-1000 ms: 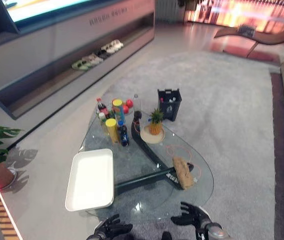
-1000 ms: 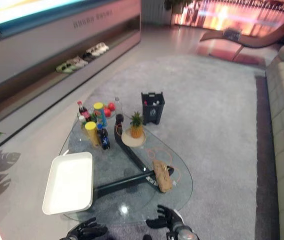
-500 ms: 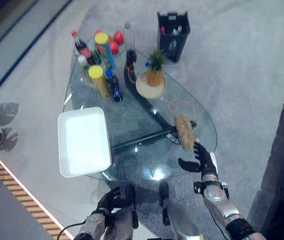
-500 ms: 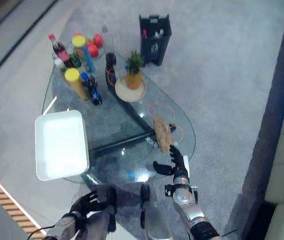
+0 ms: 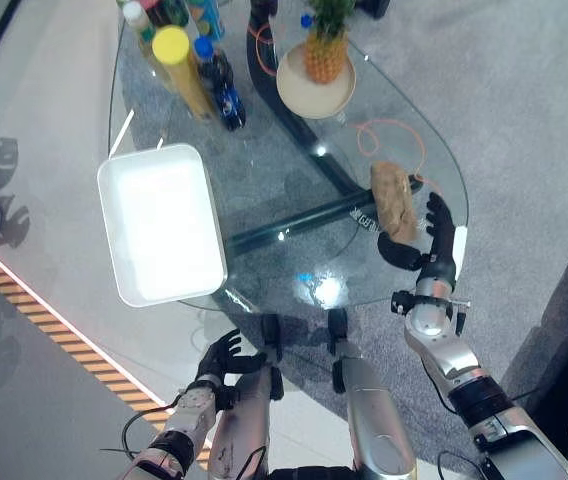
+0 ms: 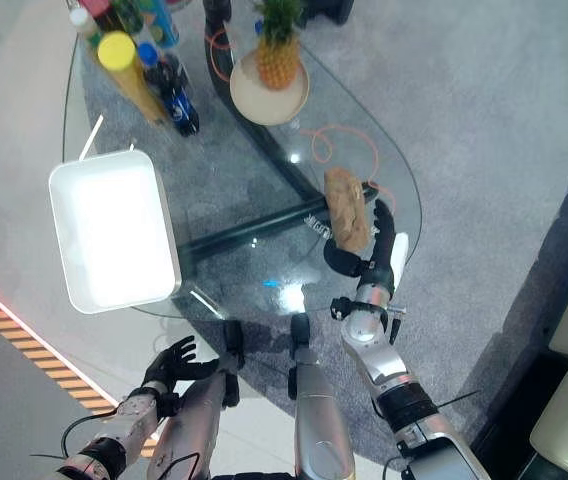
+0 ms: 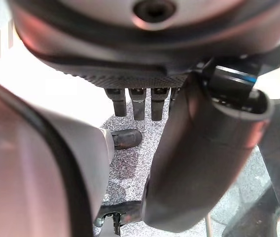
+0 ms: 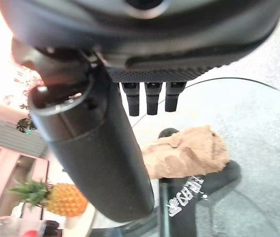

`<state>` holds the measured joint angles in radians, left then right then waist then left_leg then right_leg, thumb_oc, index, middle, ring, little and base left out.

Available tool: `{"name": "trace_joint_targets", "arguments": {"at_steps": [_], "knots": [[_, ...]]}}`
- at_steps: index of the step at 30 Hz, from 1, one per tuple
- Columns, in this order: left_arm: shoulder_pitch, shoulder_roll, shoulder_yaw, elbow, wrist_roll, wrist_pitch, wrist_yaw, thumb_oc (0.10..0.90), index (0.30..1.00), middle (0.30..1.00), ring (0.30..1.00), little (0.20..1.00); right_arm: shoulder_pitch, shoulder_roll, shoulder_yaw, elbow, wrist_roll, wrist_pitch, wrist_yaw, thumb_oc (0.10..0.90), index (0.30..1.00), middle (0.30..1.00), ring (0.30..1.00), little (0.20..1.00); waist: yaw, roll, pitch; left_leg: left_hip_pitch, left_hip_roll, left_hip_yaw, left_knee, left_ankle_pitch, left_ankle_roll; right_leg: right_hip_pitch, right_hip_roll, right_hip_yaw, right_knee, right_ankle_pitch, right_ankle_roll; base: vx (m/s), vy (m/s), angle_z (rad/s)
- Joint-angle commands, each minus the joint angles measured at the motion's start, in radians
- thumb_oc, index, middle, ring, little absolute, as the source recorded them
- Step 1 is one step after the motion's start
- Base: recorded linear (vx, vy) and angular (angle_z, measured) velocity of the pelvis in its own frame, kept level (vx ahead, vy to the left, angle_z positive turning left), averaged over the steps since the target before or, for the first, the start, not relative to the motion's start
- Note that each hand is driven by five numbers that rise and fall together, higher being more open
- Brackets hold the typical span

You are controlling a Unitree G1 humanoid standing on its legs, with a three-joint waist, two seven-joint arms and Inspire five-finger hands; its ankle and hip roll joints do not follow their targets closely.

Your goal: Wipe the table with a cloth and put it in the basket.

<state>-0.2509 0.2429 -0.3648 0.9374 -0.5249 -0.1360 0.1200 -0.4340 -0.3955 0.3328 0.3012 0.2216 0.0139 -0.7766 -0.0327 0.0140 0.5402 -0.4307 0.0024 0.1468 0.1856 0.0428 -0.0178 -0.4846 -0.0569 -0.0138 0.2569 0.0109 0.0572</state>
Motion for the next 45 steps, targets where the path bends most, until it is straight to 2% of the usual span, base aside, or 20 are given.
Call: {"name": "trace_joint_targets", "arguments": {"at_steps": [1, 7, 11, 17, 23, 34, 45], "knots": [[0.03, -0.022, -0.004, -0.055, -0.059, -0.046, 0.022, 0.8, 0.9, 0.9, 0.9, 0.9, -0.019, -0.028, -0.03, -0.149, -0.027, -0.023, -0.104, 0.8, 0.9, 0.9, 0.9, 0.9, -0.011, 0.001, -0.02, -0.113, -0.073, -0.049, 0.173, -0.126, 0.021, -0.075, 0.003, -0.056, 0.069, -0.048, -0.007, -0.02, 0.03, 0.1], [0.027, -0.035, -0.033, -0.124, -0.109, -0.069, 0.026, 0.8, 0.9, 0.9, 0.9, 0.9, -0.073, -0.024, -0.027, -0.14, -0.032, 0.004, -0.212, 0.8, 0.9, 0.9, 0.9, 0.9, 0.0, 0.023, -0.02, -0.205, -0.081, -0.055, 0.181, -0.113, 0.025, -0.175, 0.01, -0.062, 0.098, -0.043, -0.012, -0.01, 0.022, 0.05], [0.023, -0.034, -0.049, -0.161, -0.138, -0.057, 0.035, 0.8, 0.9, 0.9, 0.9, 0.9, -0.111, -0.032, -0.024, -0.114, 0.005, 0.063, -0.25, 0.8, 0.9, 0.9, 0.9, 0.9, 0.006, 0.034, -0.02, -0.253, -0.086, -0.06, 0.197, -0.109, 0.026, -0.223, 0.008, -0.066, 0.113, -0.035, -0.012, 0.0, 0.032, 0.03], [0.02, -0.033, -0.062, -0.203, -0.182, -0.057, 0.042, 0.8, 0.9, 0.9, 0.9, 0.9, -0.159, -0.038, -0.028, -0.104, 0.023, 0.082, -0.318, 0.8, 0.9, 0.9, 0.9, 0.9, 0.01, 0.048, -0.02, -0.317, -0.089, -0.054, 0.216, -0.105, 0.027, -0.289, 0.006, -0.061, 0.124, -0.022, -0.011, 0.02, 0.047, 0.02], [0.014, -0.028, -0.078, -0.244, -0.208, -0.05, 0.06, 0.8, 0.9, 0.9, 0.9, 0.9, -0.208, -0.066, -0.052, -0.104, -0.012, 0.123, -0.397, 0.8, 0.9, 0.9, 0.9, 0.9, 0.015, 0.064, -0.02, -0.365, -0.09, -0.057, 0.233, -0.104, 0.032, -0.346, 0.006, -0.054, 0.143, -0.016, -0.006, 0.02, 0.031, 0.02], [0.001, -0.026, -0.1, -0.289, -0.224, -0.018, 0.075, 0.8, 0.9, 0.9, 0.9, 0.9, -0.301, -0.129, -0.076, -0.068, -0.002, 0.212, -0.469, 0.8, 0.9, 0.9, 0.9, 0.9, 0.028, 0.083, -0.02, -0.428, -0.094, -0.07, 0.26, -0.1, 0.034, -0.415, 0.009, -0.047, 0.175, -0.013, -0.003, 0.03, 0.019, 0.02], [-0.015, -0.017, -0.116, -0.317, -0.263, 0.005, 0.083, 0.8, 0.9, 0.9, 0.9, 0.9, -0.415, -0.179, -0.07, 0.027, 0.061, 0.251, -0.478, 0.8, 0.9, 0.9, 0.9, 0.9, 0.042, 0.104, -0.02, -0.496, -0.091, -0.071, 0.288, -0.097, 0.032, -0.488, 0.01, -0.045, 0.211, -0.014, 0.0, 0.01, 0.003, 0.0]]}}
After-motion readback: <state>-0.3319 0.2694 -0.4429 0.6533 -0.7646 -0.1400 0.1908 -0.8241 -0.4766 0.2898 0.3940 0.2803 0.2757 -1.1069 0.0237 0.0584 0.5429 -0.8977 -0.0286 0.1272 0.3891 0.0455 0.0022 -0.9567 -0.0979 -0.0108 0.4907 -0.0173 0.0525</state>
